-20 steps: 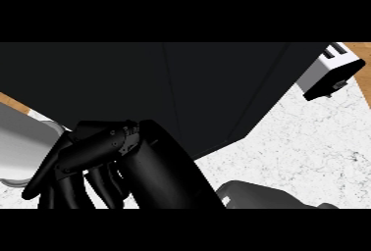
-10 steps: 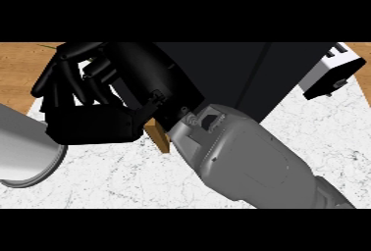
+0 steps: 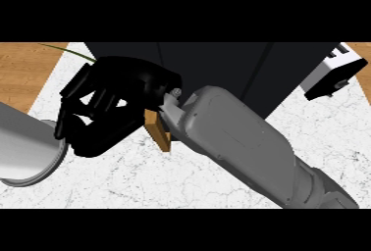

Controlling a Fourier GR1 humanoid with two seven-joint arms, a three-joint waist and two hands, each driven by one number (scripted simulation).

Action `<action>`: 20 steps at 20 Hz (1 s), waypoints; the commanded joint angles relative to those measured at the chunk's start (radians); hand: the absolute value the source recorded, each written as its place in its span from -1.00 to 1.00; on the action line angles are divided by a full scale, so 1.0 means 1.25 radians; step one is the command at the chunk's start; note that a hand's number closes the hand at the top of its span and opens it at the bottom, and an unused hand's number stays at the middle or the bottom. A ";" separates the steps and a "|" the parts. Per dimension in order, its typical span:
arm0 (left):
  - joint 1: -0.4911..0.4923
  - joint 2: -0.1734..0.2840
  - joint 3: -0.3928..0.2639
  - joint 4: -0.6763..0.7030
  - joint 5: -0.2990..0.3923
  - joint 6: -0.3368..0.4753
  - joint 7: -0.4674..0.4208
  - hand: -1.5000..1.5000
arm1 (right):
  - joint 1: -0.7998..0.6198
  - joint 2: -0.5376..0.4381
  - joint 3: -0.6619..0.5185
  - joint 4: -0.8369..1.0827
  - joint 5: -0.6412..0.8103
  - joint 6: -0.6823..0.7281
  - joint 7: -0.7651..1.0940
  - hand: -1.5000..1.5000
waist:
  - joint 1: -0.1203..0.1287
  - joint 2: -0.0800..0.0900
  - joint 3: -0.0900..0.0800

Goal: Pick up the wine, place it into the cabinet and close the cabinet

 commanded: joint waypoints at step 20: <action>0.001 -0.060 0.156 0.066 -0.008 -0.063 0.042 -1.00 | -0.064 -0.040 -0.119 0.404 -0.115 0.250 -0.198 1.00 | -0.018 -0.002 0.003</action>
